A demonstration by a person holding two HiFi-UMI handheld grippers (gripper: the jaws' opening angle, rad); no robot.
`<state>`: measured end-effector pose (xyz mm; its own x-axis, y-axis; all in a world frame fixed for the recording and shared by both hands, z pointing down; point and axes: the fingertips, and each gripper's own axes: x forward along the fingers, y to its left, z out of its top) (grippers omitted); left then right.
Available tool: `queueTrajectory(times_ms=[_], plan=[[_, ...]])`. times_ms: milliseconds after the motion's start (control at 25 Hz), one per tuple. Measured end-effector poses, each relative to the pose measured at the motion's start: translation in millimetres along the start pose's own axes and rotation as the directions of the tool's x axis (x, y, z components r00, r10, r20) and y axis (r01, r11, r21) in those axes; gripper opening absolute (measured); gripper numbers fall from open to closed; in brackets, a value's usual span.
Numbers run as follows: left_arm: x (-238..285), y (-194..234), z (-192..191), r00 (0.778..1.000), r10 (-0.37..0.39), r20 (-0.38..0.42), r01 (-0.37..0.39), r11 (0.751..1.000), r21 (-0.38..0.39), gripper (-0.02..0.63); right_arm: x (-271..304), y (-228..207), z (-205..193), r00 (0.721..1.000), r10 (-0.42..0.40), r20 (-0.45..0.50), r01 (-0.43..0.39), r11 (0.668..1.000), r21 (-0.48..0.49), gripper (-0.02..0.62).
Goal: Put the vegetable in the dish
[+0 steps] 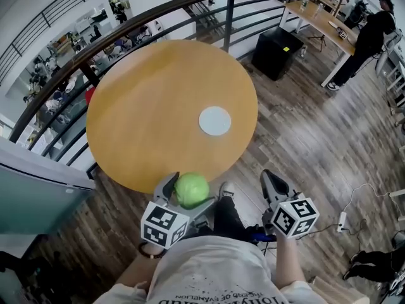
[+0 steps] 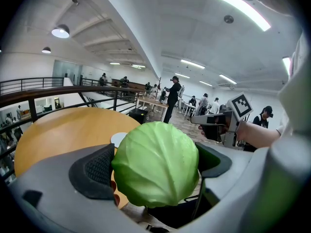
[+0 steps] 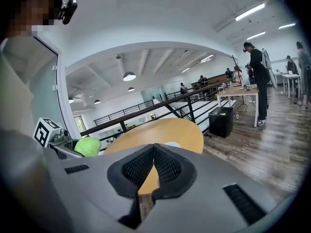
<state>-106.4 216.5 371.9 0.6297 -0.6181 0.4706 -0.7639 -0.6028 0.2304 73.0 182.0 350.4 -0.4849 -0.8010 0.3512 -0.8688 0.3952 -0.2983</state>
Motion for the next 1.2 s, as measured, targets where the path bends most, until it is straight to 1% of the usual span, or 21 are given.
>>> queueTrajectory(times_ms=[160,280,440,640,760,1040,1200], plan=[[19,7,10,1.000,0.009,-0.007,-0.009,1.000,-0.008,0.506,17,-17,6,1.000,0.010,-0.014,-0.010,1.000,0.009,0.025],[39,15,23,1.000,0.018,-0.007,-0.018,1.000,-0.013,0.506,34,-33,18,1.000,0.024,-0.018,-0.024,1.000,0.006,0.025],[72,28,48,0.999,0.040,0.001,-0.040,0.999,-0.018,0.506,61,-63,43,0.999,0.045,-0.015,-0.045,0.999,-0.009,0.025],[111,47,88,0.997,0.076,0.014,-0.076,0.997,-0.020,0.506,95,-97,82,0.997,0.080,-0.012,-0.081,0.996,-0.026,0.025],[131,55,106,0.995,0.100,0.017,-0.099,0.995,-0.020,0.506,111,-117,96,0.995,0.102,-0.017,-0.102,0.994,-0.033,0.025],[155,67,121,0.988,0.154,0.001,-0.154,0.987,-0.037,0.506,142,-140,103,0.986,0.157,-0.054,-0.158,0.987,-0.019,0.025],[162,75,122,0.987,0.161,-0.010,-0.161,0.986,-0.035,0.506,156,-142,101,0.983,0.169,-0.068,-0.170,0.985,-0.008,0.025]])
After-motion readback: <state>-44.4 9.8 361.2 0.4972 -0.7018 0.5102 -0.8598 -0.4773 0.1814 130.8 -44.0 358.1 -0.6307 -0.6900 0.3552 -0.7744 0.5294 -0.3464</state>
